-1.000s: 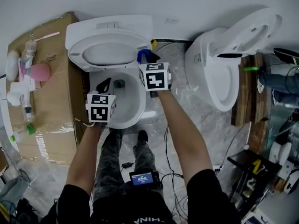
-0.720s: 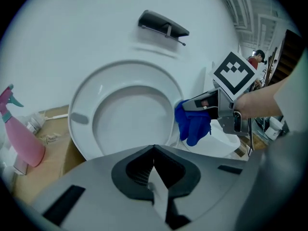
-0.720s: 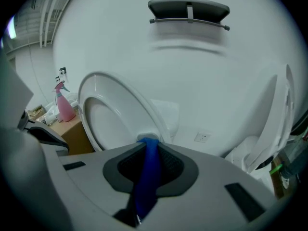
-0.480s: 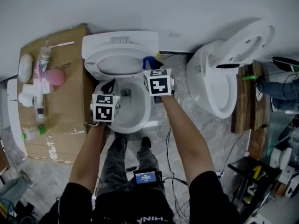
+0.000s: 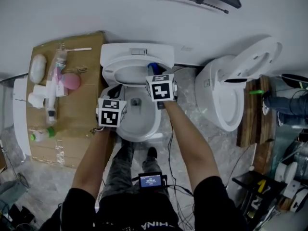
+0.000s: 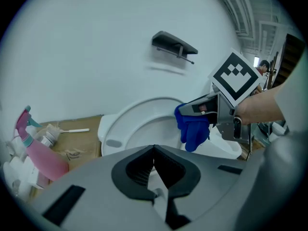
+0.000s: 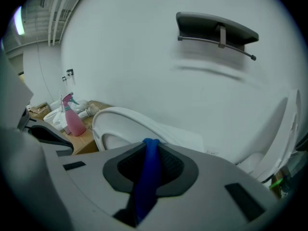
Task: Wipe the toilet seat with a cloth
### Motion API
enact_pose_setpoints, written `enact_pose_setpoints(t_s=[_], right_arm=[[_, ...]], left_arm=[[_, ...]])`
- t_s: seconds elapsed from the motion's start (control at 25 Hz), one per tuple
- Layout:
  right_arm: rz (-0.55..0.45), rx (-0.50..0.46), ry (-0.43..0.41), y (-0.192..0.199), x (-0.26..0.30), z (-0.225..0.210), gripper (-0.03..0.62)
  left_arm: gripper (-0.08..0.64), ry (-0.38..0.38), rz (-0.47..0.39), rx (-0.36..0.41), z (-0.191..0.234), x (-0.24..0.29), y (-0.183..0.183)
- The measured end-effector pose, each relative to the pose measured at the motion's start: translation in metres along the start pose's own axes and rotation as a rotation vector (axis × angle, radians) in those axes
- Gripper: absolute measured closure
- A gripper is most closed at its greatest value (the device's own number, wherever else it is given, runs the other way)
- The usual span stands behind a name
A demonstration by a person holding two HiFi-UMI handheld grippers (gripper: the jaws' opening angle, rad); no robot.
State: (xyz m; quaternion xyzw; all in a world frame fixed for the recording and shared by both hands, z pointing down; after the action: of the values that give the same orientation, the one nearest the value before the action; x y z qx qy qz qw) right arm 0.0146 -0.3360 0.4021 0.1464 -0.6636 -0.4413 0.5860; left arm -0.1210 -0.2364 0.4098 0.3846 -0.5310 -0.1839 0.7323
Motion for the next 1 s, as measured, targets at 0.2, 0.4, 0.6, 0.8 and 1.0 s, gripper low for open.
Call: enact_pose_setpoints(t_s=[0.2, 0.4, 0.6, 0.8, 1.0], right_arm=[[-0.011, -0.013, -0.034, -0.015, -0.001, 0.027, 0.534], [-0.019, -0.046, -0.06, -0.026, 0.003, 0.05, 0.534], [-0.011, -0.069, -0.084, -0.027, 0.006, 0.059, 0.534], [0.005, -0.056, -0.093, -0.028, 0.002, 0.056, 0.534], [-0.01, 0.021, -0.084, -0.032, -0.017, 0.04, 0.534]], left_arm=[[0.548, -0.004, -0.018, 0.015, 0.013, -0.009, -0.017], [0.548, -0.004, -0.047, 0.036, 0.02, -0.018, -0.036], [0.548, -0.007, -0.032, 0.055, 0.024, -0.02, -0.037], [0.548, 0.008, -0.029, 0.093, 0.018, -0.023, -0.046], [0.548, 0.037, -0.021, 0.207, 0.008, -0.025, -0.056]])
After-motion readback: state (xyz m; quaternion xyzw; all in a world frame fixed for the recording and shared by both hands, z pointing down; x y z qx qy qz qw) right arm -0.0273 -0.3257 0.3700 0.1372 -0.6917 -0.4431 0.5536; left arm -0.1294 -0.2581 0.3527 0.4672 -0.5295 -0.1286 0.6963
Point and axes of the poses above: the fingertips, and each gripper's own axes: x forward along the fingers, z to its left, y out of its underside, the point moved 3 cm from there along -x, backward along the fingers, and after that the axes turned 5 degrees about y, right-handed, at the moved point
